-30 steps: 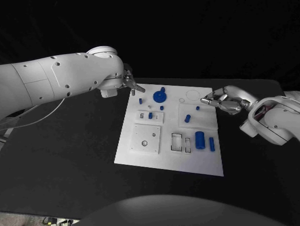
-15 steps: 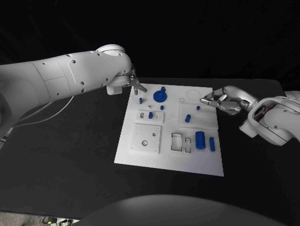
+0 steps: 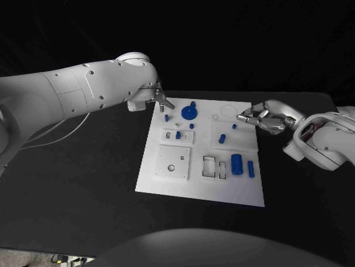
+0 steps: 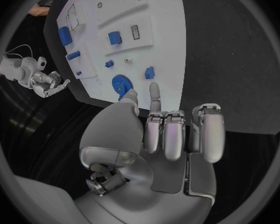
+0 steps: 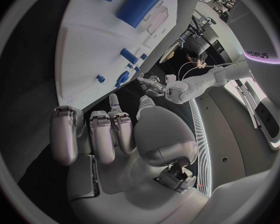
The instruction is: Assemble the parts on the task board
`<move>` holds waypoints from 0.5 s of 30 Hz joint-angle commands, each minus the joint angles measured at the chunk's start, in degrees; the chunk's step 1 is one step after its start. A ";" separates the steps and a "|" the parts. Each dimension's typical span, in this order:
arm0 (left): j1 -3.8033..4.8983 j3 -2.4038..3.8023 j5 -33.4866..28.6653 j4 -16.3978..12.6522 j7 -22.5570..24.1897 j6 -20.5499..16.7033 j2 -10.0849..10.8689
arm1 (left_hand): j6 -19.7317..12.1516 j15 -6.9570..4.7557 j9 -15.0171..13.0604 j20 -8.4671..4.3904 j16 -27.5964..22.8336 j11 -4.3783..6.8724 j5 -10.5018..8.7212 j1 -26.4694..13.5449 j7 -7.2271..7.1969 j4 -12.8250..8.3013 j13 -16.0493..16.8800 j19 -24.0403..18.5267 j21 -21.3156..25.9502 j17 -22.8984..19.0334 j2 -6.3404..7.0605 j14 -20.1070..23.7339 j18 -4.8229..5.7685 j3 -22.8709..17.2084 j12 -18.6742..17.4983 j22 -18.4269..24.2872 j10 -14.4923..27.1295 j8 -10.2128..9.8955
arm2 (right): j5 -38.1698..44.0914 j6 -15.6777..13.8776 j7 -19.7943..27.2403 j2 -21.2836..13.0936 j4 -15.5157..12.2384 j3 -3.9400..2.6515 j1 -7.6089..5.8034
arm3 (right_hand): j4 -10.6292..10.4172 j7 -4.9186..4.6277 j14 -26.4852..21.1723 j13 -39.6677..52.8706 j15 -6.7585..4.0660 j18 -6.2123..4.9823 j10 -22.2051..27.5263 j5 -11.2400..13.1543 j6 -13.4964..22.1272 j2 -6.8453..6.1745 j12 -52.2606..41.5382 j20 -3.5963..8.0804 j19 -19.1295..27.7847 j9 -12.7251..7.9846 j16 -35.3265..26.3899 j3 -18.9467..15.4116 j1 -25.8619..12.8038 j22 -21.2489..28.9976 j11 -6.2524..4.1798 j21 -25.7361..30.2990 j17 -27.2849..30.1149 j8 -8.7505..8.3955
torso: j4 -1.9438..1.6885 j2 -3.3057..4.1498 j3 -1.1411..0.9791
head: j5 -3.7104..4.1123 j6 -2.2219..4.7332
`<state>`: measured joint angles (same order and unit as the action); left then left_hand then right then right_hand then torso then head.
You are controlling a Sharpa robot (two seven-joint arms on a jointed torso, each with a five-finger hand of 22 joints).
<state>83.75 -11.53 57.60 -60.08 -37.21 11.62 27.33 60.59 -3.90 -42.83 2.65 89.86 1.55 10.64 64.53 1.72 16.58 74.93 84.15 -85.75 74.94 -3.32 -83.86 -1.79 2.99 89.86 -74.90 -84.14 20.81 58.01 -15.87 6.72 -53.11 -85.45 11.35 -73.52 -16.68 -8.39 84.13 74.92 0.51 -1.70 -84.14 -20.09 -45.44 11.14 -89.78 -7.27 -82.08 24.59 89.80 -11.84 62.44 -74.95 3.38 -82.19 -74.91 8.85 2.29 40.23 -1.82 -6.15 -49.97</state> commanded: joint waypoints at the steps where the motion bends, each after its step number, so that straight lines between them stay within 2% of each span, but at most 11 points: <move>1: -0.12 0.02 0.57 0.13 0.71 1.44 -0.23 | 0.02 -0.02 0.05 -0.13 0.14 -0.07 0.39 0.57 0.26 -0.27 15.07 0.71 0.30 15.06 0.17 -6.14 0.08 0.18 0.14 -10.90 -5.86 -0.29 | 0.07 0.82 0.25 0.04 -0.13 0.01 -0.03 | 0.11 0.14 5.87 15.08 0.35 -0.79 -5.86 -0.35 -0.06 0.35 -0.22 -0.05 0.01 -0.09 0.20 -0.27 0.01 -11.74 0.32 -0.10 -15.09 -0.25 | -0.02 -0.02 -0.01 | -0.07 -0.03; 15: -1.03 0.01 0.80 0.00 1.34 1.99 -0.89 | 0.07 0.06 0.15 -0.05 0.14 -0.14 0.60 1.14 0.31 -0.34 15.07 0.52 0.48 15.06 0.07 -6.14 0.03 0.02 0.14 -10.79 -5.86 -0.56 | 0.07 0.89 0.26 0.13 -0.16 0.01 -0.06 | 0.14 0.15 5.87 15.08 0.34 -0.80 -5.86 -0.45 -0.07 0.37 -0.22 -0.04 0.04 -0.09 0.20 -0.29 0.10 -11.73 0.31 -0.07 -15.09 -0.24 | 0.05 -0.03 0.00 | -0.21 -0.03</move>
<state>82.77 -11.55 58.04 -59.86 -36.66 12.43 26.63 60.59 -3.90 -42.77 2.65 89.86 1.55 10.96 64.97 1.72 16.58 74.93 84.15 -85.55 74.94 -3.32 -83.86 -1.79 2.99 89.86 -74.90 -84.14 20.58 58.01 -15.82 6.70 -53.02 -85.50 11.35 -73.57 -16.68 -8.39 84.13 74.92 0.51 -1.70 -84.14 -20.33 -45.44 11.14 -89.78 -7.27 -82.08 24.59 89.80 -11.84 62.44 -74.94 3.38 -82.19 -74.90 8.85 2.32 40.20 -1.82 -6.37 -50.01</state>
